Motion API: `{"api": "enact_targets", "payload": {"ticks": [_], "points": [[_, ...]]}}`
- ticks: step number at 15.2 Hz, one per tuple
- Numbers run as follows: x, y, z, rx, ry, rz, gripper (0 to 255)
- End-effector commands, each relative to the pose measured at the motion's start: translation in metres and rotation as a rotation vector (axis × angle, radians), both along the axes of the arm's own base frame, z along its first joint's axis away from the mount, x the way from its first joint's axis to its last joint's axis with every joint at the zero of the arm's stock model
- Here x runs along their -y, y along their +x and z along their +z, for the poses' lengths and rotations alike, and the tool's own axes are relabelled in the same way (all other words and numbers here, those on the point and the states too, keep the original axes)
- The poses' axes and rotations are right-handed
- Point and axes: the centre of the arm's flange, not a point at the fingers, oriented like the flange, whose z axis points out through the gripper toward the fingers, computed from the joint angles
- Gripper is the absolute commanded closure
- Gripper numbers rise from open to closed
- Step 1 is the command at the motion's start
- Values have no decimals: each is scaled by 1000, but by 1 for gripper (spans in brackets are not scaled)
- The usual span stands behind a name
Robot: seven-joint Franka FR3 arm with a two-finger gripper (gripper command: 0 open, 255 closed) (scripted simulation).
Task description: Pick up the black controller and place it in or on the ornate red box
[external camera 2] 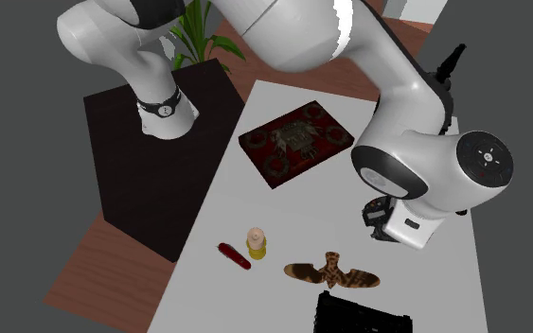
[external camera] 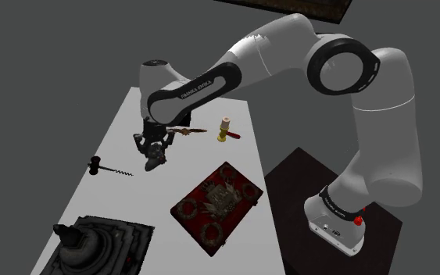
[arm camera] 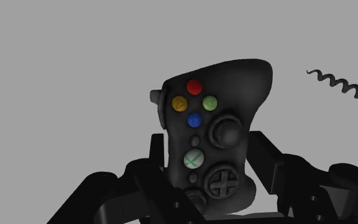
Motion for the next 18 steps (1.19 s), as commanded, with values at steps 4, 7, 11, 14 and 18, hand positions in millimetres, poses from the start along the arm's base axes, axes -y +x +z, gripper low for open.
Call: {"api": "enact_targets", "payload": {"ticks": [4,7,11,14,18], "points": [[0,0,24,0,0,0,255],[0,0,40,0,0,0,255],[0,0,61,0,0,0,255],[0,0,76,0,0,0,255],[0,0,98,0,0,0,255]]}}
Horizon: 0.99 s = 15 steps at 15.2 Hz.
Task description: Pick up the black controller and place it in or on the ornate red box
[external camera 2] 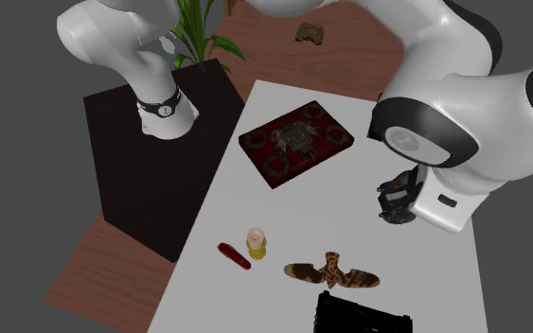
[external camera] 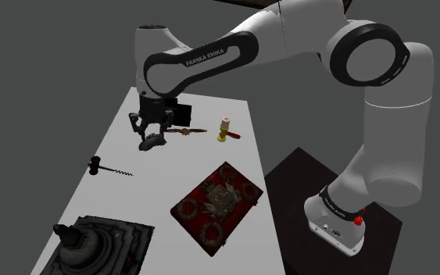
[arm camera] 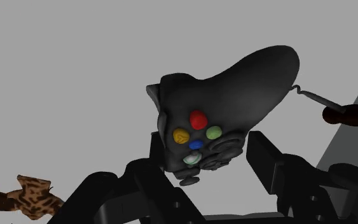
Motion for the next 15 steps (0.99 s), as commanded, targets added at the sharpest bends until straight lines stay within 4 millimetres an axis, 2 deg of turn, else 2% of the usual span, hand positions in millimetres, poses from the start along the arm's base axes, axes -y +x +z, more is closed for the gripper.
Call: {"api": "enact_targets", "payload": {"ticks": [1,4,15], "points": [[0,0,11,0,0,0,255],[0,0,25,0,0,0,255],[36,-141,30,0,0,0,255]]}}
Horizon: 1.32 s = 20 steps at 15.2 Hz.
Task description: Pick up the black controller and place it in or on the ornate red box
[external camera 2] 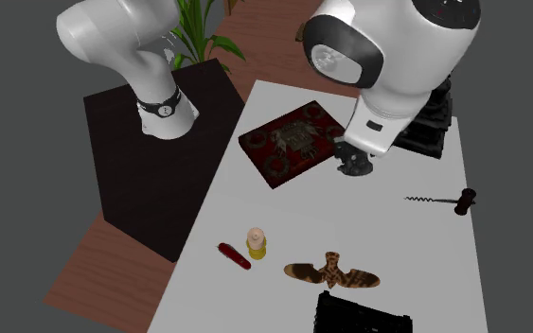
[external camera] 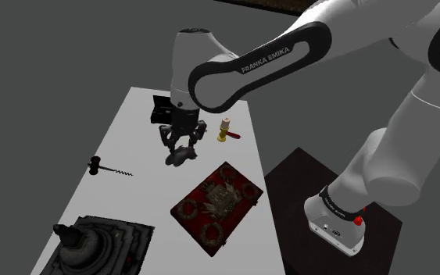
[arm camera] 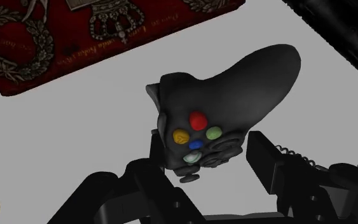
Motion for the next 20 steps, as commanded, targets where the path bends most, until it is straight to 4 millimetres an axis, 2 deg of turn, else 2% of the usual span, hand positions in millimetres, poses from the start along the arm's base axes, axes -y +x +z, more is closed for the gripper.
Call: {"api": "enact_targets", "payload": {"ticks": [1,13,20], "points": [[8,-27,0,1,0,-1,255],[46,-180,6,1,0,-1,255],[46,-180,-31,1,0,-1,255]]}}
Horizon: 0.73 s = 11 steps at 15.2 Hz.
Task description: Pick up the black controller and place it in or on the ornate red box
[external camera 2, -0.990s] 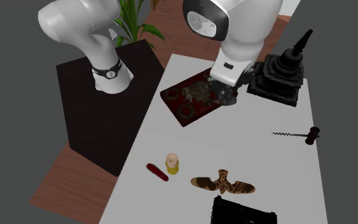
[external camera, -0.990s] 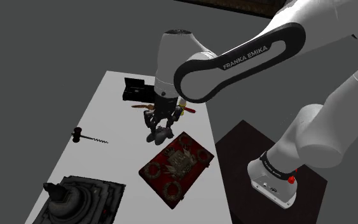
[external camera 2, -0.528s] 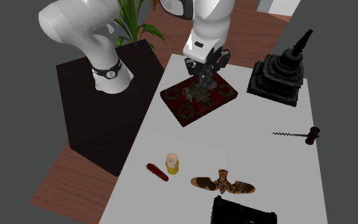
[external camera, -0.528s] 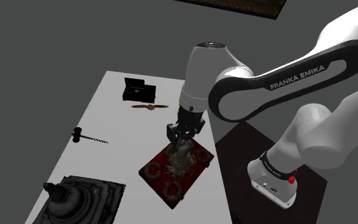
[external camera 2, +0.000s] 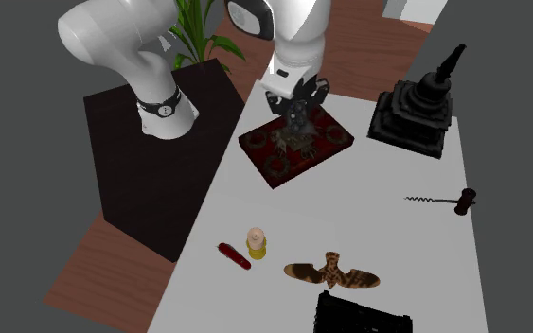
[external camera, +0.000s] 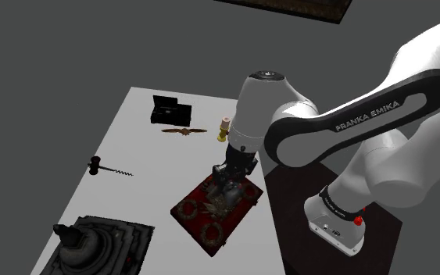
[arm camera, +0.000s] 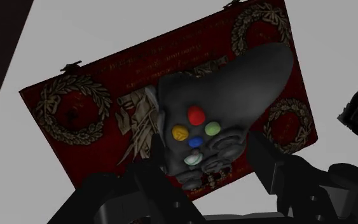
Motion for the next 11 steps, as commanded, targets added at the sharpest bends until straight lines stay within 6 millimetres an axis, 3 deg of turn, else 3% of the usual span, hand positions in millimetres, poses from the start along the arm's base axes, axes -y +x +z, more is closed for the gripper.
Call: {"api": "enact_targets", "payload": {"ticks": [1,8,11], "points": [[0,1,-10,1,0,0,255],[0,1,-47,1,0,0,255],[0,1,-49,1,0,0,255]]}}
